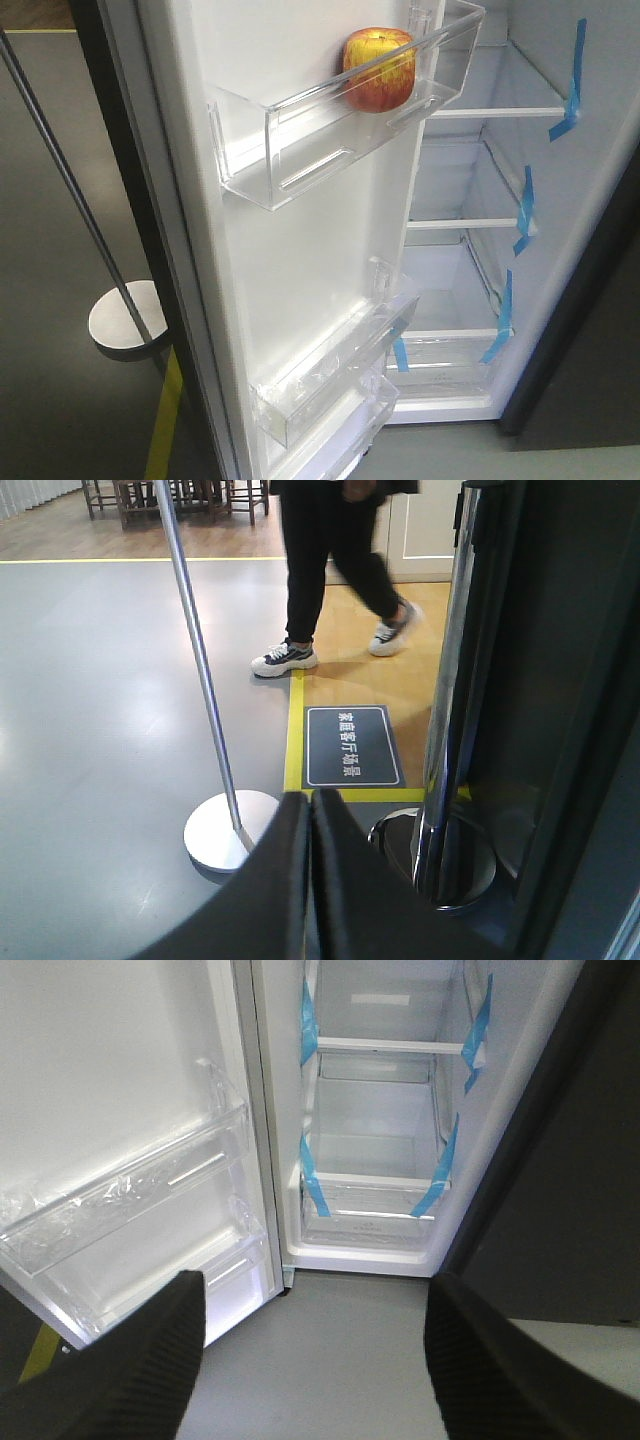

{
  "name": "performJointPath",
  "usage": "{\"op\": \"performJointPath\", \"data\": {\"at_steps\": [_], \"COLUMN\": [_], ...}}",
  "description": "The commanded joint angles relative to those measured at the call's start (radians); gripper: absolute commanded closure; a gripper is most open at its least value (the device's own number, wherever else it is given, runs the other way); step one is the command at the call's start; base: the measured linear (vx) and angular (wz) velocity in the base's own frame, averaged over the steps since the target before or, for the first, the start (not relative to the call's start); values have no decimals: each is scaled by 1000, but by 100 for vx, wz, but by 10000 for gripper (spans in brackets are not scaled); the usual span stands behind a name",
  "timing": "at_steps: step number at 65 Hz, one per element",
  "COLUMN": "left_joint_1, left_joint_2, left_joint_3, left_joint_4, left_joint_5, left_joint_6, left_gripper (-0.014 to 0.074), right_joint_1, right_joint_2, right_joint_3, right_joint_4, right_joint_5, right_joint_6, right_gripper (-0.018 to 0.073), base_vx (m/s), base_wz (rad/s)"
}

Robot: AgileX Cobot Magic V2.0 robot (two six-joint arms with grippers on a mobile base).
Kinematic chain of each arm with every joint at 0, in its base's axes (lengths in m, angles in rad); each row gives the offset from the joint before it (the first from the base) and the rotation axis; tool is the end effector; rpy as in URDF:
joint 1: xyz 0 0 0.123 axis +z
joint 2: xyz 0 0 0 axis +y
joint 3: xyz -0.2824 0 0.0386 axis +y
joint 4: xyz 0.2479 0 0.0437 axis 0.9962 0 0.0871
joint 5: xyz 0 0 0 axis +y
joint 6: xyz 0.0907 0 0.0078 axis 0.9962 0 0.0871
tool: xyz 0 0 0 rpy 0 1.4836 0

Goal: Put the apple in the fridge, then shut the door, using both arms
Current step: 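Withdraw the open right gripper from the door bin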

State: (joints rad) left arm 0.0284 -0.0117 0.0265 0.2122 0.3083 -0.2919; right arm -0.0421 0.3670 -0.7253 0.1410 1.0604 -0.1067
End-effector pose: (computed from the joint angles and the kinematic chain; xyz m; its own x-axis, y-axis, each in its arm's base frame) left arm 0.0539 0.0074 0.1775 -0.2183 -0.0954 -0.9712 -0.1105 0.9912 -0.0725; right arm 0.0415 0.0094 0.3363 -0.5703 -0.0132 -0.8213 -0.0800 0.9960 0.0396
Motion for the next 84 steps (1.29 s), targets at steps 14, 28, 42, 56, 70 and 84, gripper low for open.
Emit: {"op": "performJointPath", "data": {"at_steps": [14, 28, 42, 56, 70, 84], "left_joint_1": [-3, -3, -3, -3, -3, -3], "left_joint_2": [-14, -14, -14, -14, -3, 273], "left_joint_3": [20, 20, 20, 12, -32, -257], "left_joint_4": [8, 8, 25, -55, -36, -73], "left_joint_5": [-64, -64, -64, -299, -546, -494], "left_joint_6": [-4, -4, 2, -149, -144, -140], "left_gripper": [601, 601, 601, 601, 601, 601], "right_joint_1": [-9, -9, -9, -9, -9, -9], "right_joint_2": [10, 10, 10, 10, 10, 10], "right_joint_3": [-15, -15, -15, -15, -15, -15], "right_joint_4": [-2, -2, -2, -2, -2, -2], "right_joint_5": [-49, -49, -49, -49, -49, -49], "right_joint_6": [-9, -9, -9, -9, -9, -9], "right_gripper": [106, 106, 106, 106, 106, 106], "base_vx": [0, 0, 0, 0, 0, 0], "base_wz": [0, 0, 0, 0, 0, 0]}}
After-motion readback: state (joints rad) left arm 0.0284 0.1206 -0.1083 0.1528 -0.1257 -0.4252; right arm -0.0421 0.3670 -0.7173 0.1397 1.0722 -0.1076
